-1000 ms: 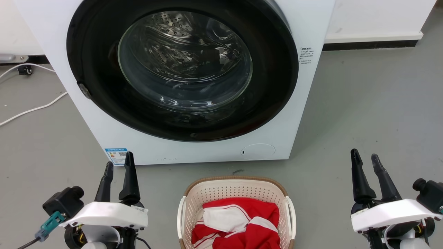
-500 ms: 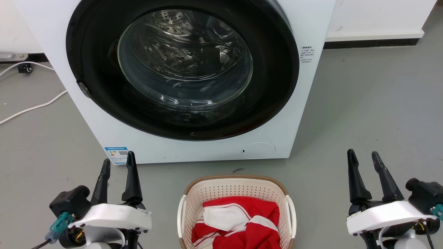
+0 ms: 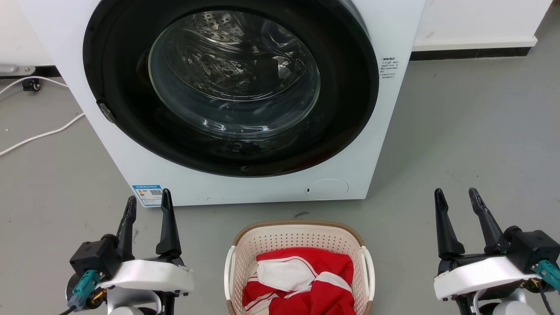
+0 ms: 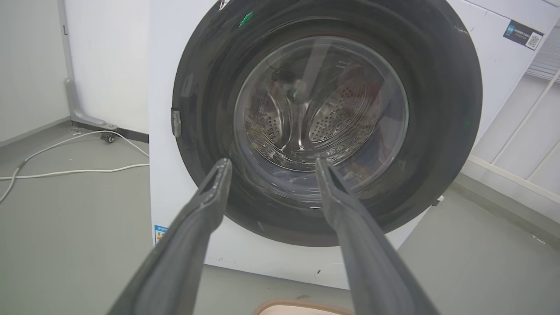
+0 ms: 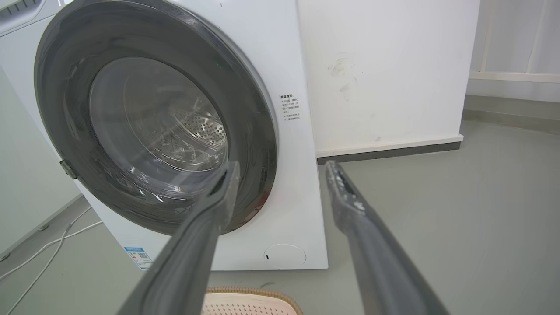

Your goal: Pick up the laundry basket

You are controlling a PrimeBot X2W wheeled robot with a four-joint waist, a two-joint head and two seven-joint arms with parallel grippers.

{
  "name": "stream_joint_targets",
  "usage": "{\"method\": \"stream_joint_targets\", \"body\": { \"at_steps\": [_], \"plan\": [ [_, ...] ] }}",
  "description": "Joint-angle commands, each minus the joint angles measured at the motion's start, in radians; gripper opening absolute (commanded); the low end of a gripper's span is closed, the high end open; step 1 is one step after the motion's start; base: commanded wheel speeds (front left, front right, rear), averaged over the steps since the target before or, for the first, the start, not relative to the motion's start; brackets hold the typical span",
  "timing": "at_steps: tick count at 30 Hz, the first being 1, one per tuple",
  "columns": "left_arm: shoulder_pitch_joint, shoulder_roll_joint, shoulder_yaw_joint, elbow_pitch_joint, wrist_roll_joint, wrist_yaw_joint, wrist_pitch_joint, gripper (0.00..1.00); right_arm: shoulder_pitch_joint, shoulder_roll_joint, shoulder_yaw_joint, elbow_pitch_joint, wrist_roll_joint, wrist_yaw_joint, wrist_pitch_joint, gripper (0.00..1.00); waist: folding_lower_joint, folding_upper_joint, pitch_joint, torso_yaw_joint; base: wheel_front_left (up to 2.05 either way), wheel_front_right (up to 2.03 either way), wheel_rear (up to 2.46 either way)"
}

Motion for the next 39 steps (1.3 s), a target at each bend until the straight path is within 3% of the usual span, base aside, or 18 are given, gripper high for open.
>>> {"method": "stream_joint_targets", "body": {
  "at_steps": [1, 27, 39],
  "plan": [
    [0.007, 0.003, -0.002, -0.013, 0.029, 0.001, -0.01, 1.0, 0.009, -0.004, 0.002, -0.014, -0.032, 0.0, -0.009, 1.0, 0.0, 0.0, 0.001, 0.0, 0.0, 0.0, 0.0],
    [0.02, 0.004, -0.014, -0.004, 0.234, 0.017, -0.059, 1.0, 0.021, -0.004, -0.006, -0.03, -0.26, 0.0, -0.058, 1.0, 0.0, 0.0, 0.004, -0.001, 0.0, 0.0, 0.0],
    [0.024, 0.004, -0.016, 0.003, 0.282, 0.029, -0.072, 1.0, 0.025, -0.004, -0.008, -0.027, -0.307, 0.0, -0.072, 1.0, 0.0, 0.0, 0.006, 0.003, 0.0, 0.0, 0.0]
  ]
}}
